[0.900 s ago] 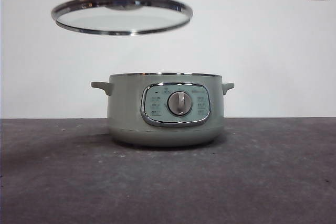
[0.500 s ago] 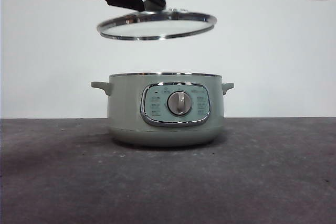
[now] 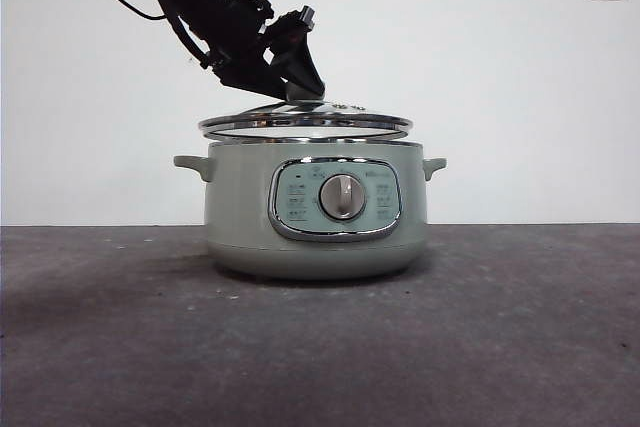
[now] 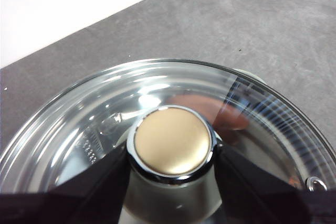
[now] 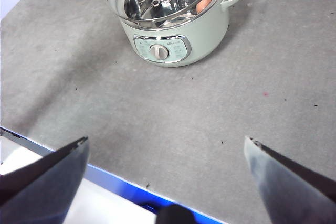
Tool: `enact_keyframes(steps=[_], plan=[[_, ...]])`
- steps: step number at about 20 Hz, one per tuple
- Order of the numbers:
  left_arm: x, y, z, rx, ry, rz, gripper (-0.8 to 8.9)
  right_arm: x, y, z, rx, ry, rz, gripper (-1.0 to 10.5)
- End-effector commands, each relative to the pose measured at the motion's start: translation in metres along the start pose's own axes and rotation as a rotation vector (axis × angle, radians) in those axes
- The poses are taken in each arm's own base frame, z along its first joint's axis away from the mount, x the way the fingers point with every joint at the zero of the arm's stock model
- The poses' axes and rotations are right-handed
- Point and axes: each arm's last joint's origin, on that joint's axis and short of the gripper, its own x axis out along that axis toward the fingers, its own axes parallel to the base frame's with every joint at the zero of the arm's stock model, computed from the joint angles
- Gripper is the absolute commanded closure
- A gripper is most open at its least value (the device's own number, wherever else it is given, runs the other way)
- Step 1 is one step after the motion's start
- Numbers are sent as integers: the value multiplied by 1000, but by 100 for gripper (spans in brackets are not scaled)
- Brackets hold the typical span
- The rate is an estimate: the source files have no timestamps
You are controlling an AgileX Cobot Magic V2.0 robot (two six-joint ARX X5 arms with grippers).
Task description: Pick up the egg,open the lid,put the egg in the pot,close the lid
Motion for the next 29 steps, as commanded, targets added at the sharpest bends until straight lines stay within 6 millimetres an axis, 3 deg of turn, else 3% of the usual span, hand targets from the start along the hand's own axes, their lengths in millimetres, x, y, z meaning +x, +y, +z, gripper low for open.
enact_keyframes(steps=[1, 14, 15, 18, 19, 25, 29], plan=[[7, -2, 4, 11, -44, -6, 820, 4, -1, -4, 10, 38, -15, 447], [14, -5, -7, -5, 30, 1, 808, 4, -2, -5, 6, 38, -26, 447], [14, -5, -7, -6, 34, 0, 765, 4, -2, -5, 5, 36, -32, 446], [14, -5, -8, -9, 44, -4, 458, 4, -2, -4, 5, 34, -40, 446], [14, -5, -8, -10, 50, -5, 429, 4, -2, -4, 5, 34, -40, 446], [10, -5, -5, -9, 39, -2, 429, 4, -3, -4, 5, 28, -63, 446], [-6, -8, 9, 5, -8, 5, 429, 4, -3, -4, 4, 28, -63, 446]])
